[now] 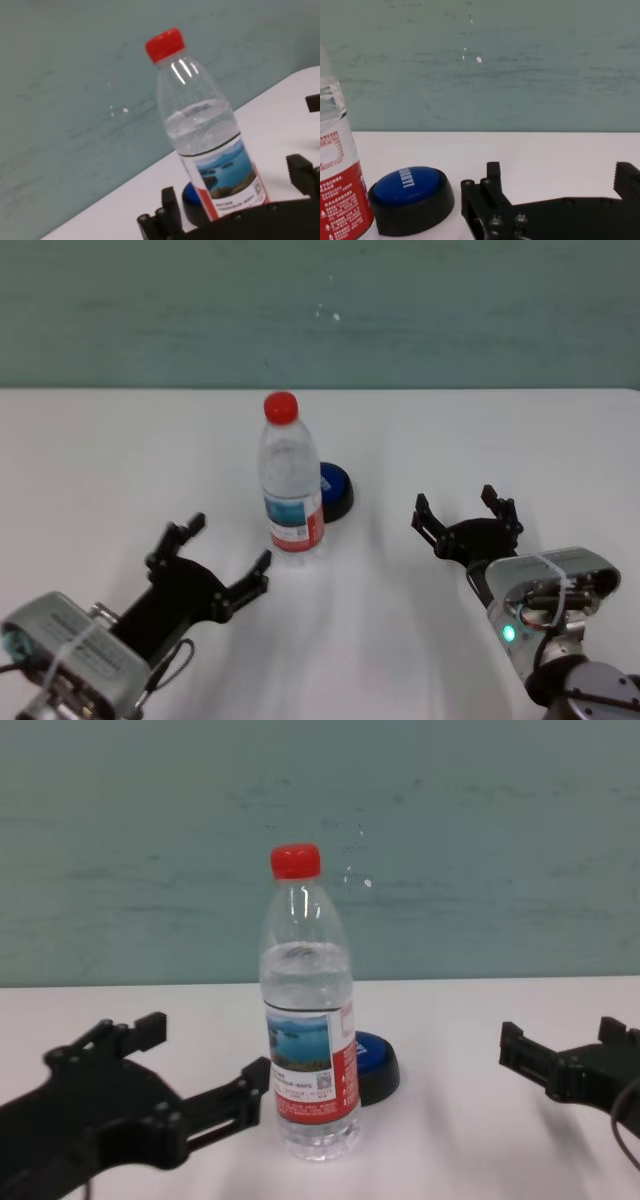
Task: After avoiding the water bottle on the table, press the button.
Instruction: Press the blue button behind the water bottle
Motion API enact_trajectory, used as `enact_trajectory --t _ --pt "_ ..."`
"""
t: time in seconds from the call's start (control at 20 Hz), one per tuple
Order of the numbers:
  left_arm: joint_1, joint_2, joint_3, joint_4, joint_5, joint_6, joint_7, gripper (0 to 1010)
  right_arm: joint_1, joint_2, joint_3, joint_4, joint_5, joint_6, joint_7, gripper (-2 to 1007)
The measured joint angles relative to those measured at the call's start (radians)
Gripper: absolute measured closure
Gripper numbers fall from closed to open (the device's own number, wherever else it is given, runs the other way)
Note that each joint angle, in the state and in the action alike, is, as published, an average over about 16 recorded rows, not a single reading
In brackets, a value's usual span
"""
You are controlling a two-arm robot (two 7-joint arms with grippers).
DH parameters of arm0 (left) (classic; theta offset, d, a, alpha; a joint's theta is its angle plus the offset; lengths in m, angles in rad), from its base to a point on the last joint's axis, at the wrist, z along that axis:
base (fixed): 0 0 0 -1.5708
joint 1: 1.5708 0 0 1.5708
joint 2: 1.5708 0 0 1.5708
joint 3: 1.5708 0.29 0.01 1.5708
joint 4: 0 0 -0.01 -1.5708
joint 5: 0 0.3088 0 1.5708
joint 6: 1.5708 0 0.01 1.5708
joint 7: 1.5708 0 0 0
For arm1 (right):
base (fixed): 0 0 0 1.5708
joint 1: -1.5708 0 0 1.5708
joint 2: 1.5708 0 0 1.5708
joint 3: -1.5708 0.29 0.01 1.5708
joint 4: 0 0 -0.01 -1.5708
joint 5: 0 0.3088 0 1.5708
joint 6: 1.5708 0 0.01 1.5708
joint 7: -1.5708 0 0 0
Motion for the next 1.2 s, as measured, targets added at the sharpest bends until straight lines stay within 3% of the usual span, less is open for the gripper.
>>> enact_trajectory --t 0.25,0.55,0.9,1.2 --pt "0.058 0.048 -0.042 -0.060 -0.020 -0.013 -0.020 10 0.000 0.000 0.000 0.000 0.000 0.000 0.000 1" --pt "0.102 0.096 -0.109 -0.085 -0.080 -0.034 -0.054 10 0.000 0.000 0.000 0.000 0.000 0.000 0.000 1" --pt "0.088 0.135 -0.176 -0.035 -0.171 -0.053 -0.107 10 0.000 0.000 0.000 0.000 0.000 0.000 0.000 1" --pt "0.037 0.164 -0.204 0.047 -0.230 -0.084 -0.153 10 0.000 0.000 0.000 0.000 0.000 0.000 0.000 1"
